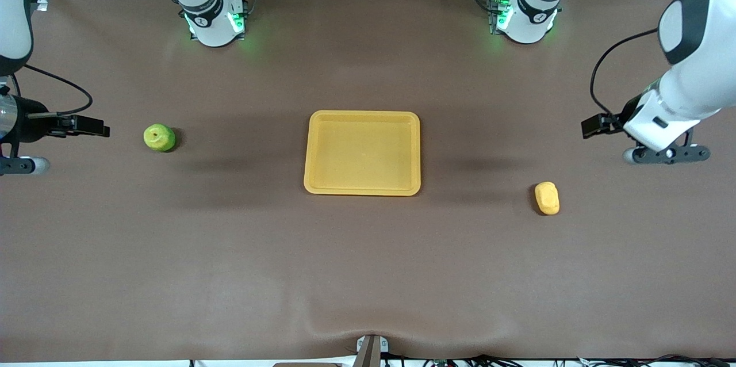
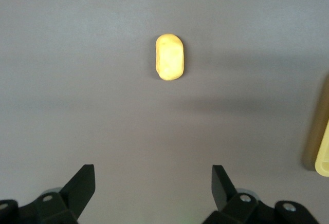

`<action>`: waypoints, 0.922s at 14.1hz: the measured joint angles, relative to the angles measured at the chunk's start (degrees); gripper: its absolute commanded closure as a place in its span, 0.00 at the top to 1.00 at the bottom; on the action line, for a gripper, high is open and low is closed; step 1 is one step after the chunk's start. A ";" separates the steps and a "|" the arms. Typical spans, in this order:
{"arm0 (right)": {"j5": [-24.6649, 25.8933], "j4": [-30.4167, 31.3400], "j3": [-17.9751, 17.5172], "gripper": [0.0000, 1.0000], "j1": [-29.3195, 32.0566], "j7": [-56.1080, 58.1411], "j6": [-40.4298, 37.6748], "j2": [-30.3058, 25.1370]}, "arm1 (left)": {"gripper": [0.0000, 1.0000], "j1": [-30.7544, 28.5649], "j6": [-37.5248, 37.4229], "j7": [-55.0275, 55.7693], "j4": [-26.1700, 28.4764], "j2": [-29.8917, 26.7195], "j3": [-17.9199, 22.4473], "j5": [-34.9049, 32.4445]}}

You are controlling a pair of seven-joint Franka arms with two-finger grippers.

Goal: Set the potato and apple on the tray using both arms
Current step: 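Lower the left gripper to the potato while the right gripper reaches the apple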

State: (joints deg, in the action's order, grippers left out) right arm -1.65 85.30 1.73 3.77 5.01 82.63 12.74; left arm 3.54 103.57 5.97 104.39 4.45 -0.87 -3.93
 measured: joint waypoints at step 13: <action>0.82 10.90 0.16 1.00 2.13 0.07 9.51 1.28 | 1.00 -0.75 18.07 0.00 4.99 11.12 -0.02 -0.06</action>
State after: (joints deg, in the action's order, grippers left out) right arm -0.83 96.20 1.88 5.90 5.08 92.15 14.02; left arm 2.79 121.64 5.97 109.38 15.57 -0.89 -3.99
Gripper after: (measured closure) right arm 0.000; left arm 0.000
